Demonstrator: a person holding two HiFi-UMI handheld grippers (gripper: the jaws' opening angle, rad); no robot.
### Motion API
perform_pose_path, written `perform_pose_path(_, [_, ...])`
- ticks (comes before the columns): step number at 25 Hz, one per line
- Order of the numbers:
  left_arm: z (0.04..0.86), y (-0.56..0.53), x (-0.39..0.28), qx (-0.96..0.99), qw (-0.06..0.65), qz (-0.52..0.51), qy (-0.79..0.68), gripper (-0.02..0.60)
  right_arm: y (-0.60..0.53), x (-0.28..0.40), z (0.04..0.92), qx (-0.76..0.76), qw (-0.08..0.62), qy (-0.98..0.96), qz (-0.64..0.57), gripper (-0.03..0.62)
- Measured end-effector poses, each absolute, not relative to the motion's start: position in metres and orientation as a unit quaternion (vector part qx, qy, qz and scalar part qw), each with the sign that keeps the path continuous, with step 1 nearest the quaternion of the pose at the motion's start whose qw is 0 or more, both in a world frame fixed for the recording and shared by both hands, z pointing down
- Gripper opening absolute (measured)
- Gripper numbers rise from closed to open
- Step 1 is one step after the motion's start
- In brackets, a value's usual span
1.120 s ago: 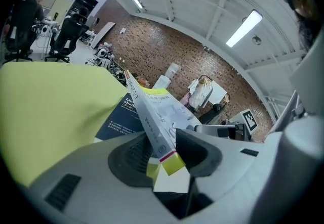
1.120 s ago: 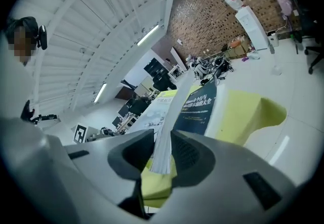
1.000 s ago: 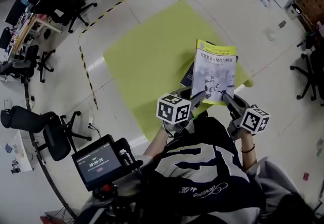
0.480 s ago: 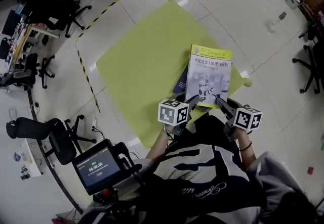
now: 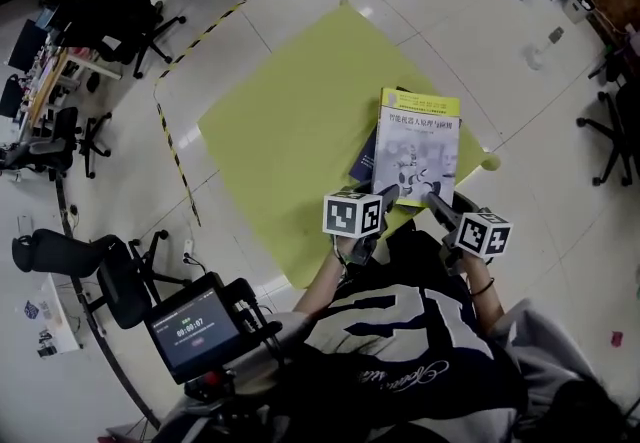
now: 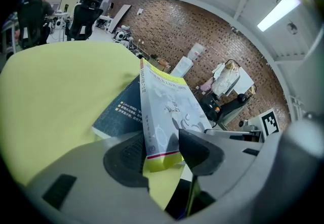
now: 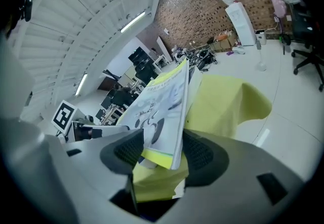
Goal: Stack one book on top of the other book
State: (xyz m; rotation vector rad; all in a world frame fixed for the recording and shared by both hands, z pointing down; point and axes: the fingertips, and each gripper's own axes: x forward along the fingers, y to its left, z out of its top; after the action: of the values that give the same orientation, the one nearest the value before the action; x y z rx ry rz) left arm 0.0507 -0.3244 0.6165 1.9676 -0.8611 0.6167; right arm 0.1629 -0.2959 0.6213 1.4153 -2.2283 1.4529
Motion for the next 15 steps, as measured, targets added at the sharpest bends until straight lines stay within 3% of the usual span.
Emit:
perform_pose_path(3, [0.619, -0.318, 0.039, 0.785, 0.416, 0.276, -0.366, 0.195, -0.289, 0.167, 0.618, 0.48, 0.056, -0.734, 0.477, 0.229])
perform_pose_path(7, [0.613, -0.289, -0.007, 0.784, 0.334, 0.33, -0.406, 0.204, -0.254, 0.159, 0.607, 0.503, 0.035, -0.729, 0.463, 0.229])
perform_pose_path(15, [0.573, -0.229, -0.041, 0.815, 0.353, 0.224, -0.402, 0.204, -0.195, 0.128, 0.562, 0.523, -0.023, -0.739, 0.424, 0.227])
